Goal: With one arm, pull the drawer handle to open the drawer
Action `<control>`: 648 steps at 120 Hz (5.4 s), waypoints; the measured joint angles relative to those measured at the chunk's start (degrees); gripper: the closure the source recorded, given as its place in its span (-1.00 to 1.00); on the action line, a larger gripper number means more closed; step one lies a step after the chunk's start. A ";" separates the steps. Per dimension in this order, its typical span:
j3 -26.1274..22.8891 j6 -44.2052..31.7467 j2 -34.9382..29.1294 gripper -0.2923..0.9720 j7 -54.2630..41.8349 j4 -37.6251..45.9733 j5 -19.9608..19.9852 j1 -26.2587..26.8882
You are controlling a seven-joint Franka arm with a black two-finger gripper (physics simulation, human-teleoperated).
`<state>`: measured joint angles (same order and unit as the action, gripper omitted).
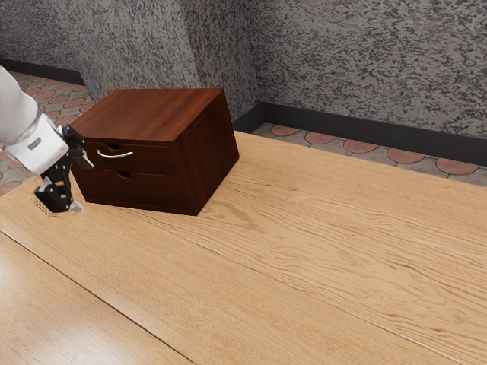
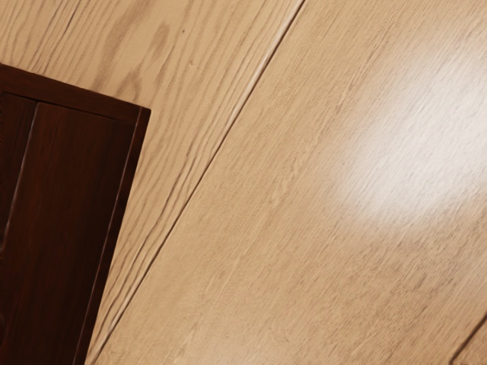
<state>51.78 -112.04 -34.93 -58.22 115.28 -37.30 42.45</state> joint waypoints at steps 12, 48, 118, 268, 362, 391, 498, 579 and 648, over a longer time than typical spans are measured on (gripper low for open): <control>4.37 -0.29 0.52 -0.54 -1.25 -1.04 -1.29 3.71; 21.75 -2.62 1.81 -0.54 -3.91 -9.54 -2.98 20.45; 39.42 -3.74 1.09 -0.54 -6.86 -21.27 -3.96 37.46; 42.01 -5.02 1.97 -0.50 -8.90 -18.77 -2.70 35.90; 32.33 -6.20 2.66 -0.48 -8.34 -10.93 -1.71 23.55; 27.79 -8.48 2.62 -0.54 -8.19 -5.97 -0.73 17.35; 8.60 -13.23 -1.58 -0.52 -6.84 9.47 -0.04 -6.99; 0.52 -14.59 -7.47 -0.33 -5.79 17.62 -0.30 -18.37; -49.66 9.29 15.75 -0.52 8.47 -14.10 18.72 -19.75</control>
<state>2.12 -102.75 -19.18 -49.75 101.18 -18.58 22.71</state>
